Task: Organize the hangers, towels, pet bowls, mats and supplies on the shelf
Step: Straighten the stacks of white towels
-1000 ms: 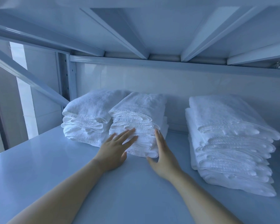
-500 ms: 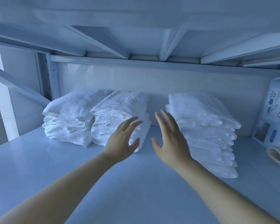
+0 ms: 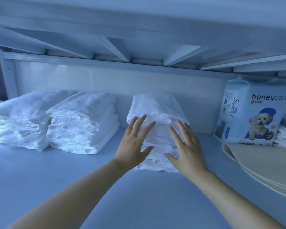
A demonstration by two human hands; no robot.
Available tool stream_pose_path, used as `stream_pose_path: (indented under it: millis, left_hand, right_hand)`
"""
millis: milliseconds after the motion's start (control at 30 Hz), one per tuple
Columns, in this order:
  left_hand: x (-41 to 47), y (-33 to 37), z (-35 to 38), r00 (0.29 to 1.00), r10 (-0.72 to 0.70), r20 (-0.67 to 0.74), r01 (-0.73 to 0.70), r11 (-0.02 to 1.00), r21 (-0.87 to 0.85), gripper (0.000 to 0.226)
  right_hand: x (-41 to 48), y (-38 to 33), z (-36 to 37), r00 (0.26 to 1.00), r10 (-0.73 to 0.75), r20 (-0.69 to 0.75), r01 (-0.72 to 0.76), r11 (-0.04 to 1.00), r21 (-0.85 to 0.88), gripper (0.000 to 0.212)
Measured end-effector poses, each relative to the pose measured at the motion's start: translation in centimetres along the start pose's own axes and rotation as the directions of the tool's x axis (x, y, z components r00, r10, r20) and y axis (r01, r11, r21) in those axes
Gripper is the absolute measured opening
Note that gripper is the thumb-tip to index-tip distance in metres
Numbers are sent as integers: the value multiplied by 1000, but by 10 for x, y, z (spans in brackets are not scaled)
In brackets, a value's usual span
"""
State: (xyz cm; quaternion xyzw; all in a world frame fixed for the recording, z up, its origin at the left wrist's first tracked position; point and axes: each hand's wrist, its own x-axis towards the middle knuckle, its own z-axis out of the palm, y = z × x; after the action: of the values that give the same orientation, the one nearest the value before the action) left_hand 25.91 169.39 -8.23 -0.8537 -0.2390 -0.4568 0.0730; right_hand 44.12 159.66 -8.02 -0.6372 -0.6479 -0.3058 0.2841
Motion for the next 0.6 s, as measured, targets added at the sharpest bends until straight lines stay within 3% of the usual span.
stream_pose_path:
  millis: [100, 200, 400, 600]
  left_hand:
    - [-3, 7, 19, 1000, -27, 14, 26, 995, 100, 82]
    - [-17, 10, 30, 997, -70, -30, 73, 989, 129, 73]
    - [-36, 4, 29, 997, -77, 27, 68, 968, 240, 71]
    - [-35, 9, 32, 995, -92, 25, 82, 955, 284, 71]
  right_hand:
    - [-9, 16, 8, 996, -36, 83, 29, 996, 84, 101]
    - [-15, 27, 15, 989, -84, 119, 64, 984, 164, 104]
    - [-28, 32, 26, 986, -86, 142, 40, 952, 305, 88]
    - [-27, 37, 30, 983, -125, 138, 72, 939, 337, 86]
